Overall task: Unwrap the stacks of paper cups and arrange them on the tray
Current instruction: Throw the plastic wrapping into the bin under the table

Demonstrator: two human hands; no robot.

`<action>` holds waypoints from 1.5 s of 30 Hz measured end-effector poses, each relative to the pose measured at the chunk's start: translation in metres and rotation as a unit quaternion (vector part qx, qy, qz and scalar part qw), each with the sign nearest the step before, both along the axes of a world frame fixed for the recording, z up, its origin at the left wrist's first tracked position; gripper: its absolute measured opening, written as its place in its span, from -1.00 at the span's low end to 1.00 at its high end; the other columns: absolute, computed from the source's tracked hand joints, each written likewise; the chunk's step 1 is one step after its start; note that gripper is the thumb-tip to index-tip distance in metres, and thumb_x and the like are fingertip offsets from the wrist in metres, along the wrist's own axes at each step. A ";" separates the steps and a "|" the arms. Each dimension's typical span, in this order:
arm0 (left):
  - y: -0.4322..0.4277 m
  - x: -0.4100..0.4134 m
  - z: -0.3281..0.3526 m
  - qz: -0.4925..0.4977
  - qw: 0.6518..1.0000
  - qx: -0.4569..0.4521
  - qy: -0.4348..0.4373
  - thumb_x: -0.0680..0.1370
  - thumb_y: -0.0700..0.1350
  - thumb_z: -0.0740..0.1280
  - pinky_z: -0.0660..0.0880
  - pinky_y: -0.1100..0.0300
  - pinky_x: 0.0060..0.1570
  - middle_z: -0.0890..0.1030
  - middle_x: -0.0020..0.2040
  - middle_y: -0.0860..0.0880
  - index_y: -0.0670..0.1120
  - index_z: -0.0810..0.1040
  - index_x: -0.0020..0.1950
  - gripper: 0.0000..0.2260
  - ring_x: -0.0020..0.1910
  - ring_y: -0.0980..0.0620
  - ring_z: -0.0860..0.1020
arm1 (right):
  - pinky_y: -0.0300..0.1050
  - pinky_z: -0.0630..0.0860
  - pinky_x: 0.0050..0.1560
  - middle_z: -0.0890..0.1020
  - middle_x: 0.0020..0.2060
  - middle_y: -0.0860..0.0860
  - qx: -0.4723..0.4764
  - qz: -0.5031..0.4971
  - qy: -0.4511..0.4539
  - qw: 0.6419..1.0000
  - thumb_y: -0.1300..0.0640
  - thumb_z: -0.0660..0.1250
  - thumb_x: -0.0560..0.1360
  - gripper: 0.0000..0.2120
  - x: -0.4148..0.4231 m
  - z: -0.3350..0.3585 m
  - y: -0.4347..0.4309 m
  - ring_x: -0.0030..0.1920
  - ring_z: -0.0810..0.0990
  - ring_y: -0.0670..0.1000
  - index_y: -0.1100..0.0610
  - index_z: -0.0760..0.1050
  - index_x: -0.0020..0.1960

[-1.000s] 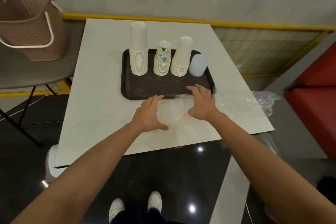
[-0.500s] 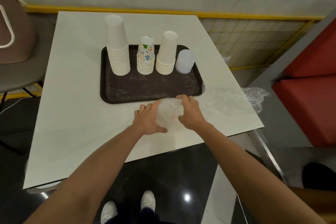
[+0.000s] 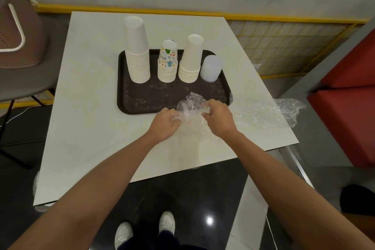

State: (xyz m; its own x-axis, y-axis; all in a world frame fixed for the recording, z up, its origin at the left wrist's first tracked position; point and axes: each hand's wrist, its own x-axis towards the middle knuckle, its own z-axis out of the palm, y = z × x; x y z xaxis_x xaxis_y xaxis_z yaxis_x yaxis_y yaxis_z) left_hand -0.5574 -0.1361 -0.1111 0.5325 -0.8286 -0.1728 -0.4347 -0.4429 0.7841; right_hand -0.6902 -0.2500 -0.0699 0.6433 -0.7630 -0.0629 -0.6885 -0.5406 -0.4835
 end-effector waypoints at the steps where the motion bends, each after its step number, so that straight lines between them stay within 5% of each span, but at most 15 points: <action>1: 0.001 0.002 0.003 0.010 0.999 -0.009 0.030 0.51 -0.25 0.27 0.27 0.22 -0.10 0.41 -0.04 -0.12 -0.20 0.48 -0.11 -0.98 -0.06 -0.02 0.41 | 0.06 0.46 0.07 0.48 -0.09 0.01 0.002 0.000 -0.003 1.000 0.16 0.31 0.53 -0.78 0.000 0.002 0.000 0.02 0.48 0.09 0.13 0.49 0.17; 6: 0.002 -0.001 0.019 0.060 0.962 -0.074 0.258 0.52 -0.21 0.32 0.41 0.23 -0.06 0.44 0.07 -0.06 -0.12 0.47 -0.02 -0.93 0.02 0.05 0.44 | -0.24 0.33 -0.16 0.50 -0.07 0.08 0.049 0.018 -0.033 0.998 0.23 0.25 0.56 -0.83 0.009 0.007 0.003 -0.11 0.47 0.05 0.26 0.49 0.11; 8: 0.001 -0.005 0.025 0.066 0.928 -0.105 0.351 0.51 -0.19 0.36 0.53 0.17 -0.06 0.47 0.04 -0.03 -0.04 0.39 -0.05 -0.85 0.02 0.04 0.49 | -0.18 0.40 -0.14 0.54 -0.05 0.15 0.070 0.020 -0.051 0.996 0.29 0.22 0.55 -0.86 0.013 0.009 0.007 -0.08 0.51 0.09 0.29 0.48 0.08; 13: -0.007 -0.014 0.037 0.083 0.873 -0.163 0.453 0.50 -0.16 0.43 0.59 -0.09 0.04 0.39 0.31 0.00 0.18 0.22 0.31 -0.46 0.22 -0.09 0.52 | -0.09 0.52 -0.02 0.60 -0.03 0.11 0.183 0.056 -0.112 0.975 0.35 0.19 0.51 -0.77 0.018 0.016 0.019 -0.03 0.57 0.09 0.23 0.50 0.13; 16: -0.014 -0.017 0.043 0.094 0.878 -0.170 0.437 0.50 -0.19 0.42 0.59 -0.05 0.07 0.41 0.29 0.02 0.18 0.23 0.36 -0.43 0.24 -0.06 0.50 | -0.09 0.58 -0.03 0.64 0.01 0.11 0.237 0.068 -0.140 0.959 0.35 0.21 0.49 -0.67 0.020 0.022 0.023 -0.02 0.62 0.05 0.16 0.50 0.21; 20: -0.014 -0.018 0.043 0.109 0.922 -0.147 0.340 0.51 -0.19 0.40 0.57 0.28 -0.20 0.51 0.10 0.00 0.03 0.37 0.21 -0.65 -0.03 0.09 0.55 | -0.21 0.44 -0.13 0.61 -0.07 0.09 0.135 0.057 -0.115 0.982 0.39 0.22 0.45 -0.72 0.019 0.026 0.023 -0.08 0.53 0.02 0.22 0.51 0.12; 22: -0.013 -0.017 0.039 0.132 0.938 -0.132 0.290 0.57 -0.22 0.29 0.58 0.29 -0.22 0.50 0.07 -0.05 -0.02 0.40 0.15 -0.80 -0.16 0.12 0.52 | -0.19 0.41 -0.01 0.59 0.00 0.09 0.079 0.039 -0.104 0.991 0.37 0.26 0.40 -0.70 0.015 0.022 0.019 0.01 0.51 0.02 0.22 0.51 0.12; 24: -0.011 -0.013 0.033 0.150 0.952 -0.104 0.246 0.60 -0.19 0.25 0.61 0.14 -0.07 0.49 0.08 -0.07 -0.03 0.41 0.11 -0.88 -0.11 0.06 0.52 | -0.08 0.38 0.18 0.51 0.21 0.08 0.025 -0.005 -0.040 0.999 0.26 0.32 0.41 -0.59 0.011 0.013 0.012 0.23 0.43 0.08 0.13 0.46 0.25; 28: -0.006 -0.006 0.026 0.161 0.954 -0.100 0.233 0.62 -0.15 0.22 0.55 0.30 -0.31 0.48 0.02 -0.04 -0.06 0.41 0.08 -0.94 -0.17 0.07 0.49 | 0.24 0.10 0.42 0.09 0.51 0.09 0.028 -0.043 0.184 0.982 -0.21 0.36 0.42 -0.28 0.003 -0.004 0.006 0.50 0.03 0.20 -0.08 0.13 0.47; 31: -0.001 -0.003 0.023 0.164 0.954 -0.098 0.229 0.62 -0.17 0.22 0.50 0.37 -0.40 0.46 -0.07 0.03 -0.07 0.40 0.07 -0.95 -0.21 0.11 0.47 | 0.29 0.10 0.42 -0.02 0.54 0.07 0.086 -0.030 0.232 0.968 -0.34 0.37 0.34 -0.13 0.002 -0.017 0.010 0.51 -0.03 0.22 -0.17 0.02 0.49; 38: 0.006 0.003 0.019 0.174 0.958 -0.083 0.213 0.59 -0.21 0.23 0.52 0.36 -0.39 0.44 -0.13 0.10 -0.05 0.40 0.07 -0.90 -0.23 0.13 0.45 | 0.13 0.37 0.23 0.20 0.36 0.05 0.064 -0.010 0.232 0.971 -0.10 0.47 0.37 -0.35 0.003 -0.041 0.020 0.35 0.22 0.13 -0.14 0.22 0.34; 45: 0.017 0.007 0.015 0.175 0.964 -0.060 0.192 0.60 -0.13 0.25 0.47 0.39 -0.42 0.46 0.02 0.01 -0.04 0.40 0.12 -0.88 -0.19 0.09 0.48 | -0.10 0.48 0.12 0.41 0.20 0.11 0.073 -0.006 0.174 0.982 0.33 0.32 0.46 -0.63 0.010 -0.045 0.022 0.15 0.40 0.08 0.12 0.34 0.22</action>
State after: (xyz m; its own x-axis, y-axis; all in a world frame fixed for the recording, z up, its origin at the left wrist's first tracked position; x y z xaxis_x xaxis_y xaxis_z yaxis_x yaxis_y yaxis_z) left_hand -0.5508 -0.1195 -0.0959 0.6992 -0.6362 -0.3262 0.0567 -0.4055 0.9124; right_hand -0.6805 -0.2284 -0.1149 0.5543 -0.7377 -0.3854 -0.8317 -0.4736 -0.2898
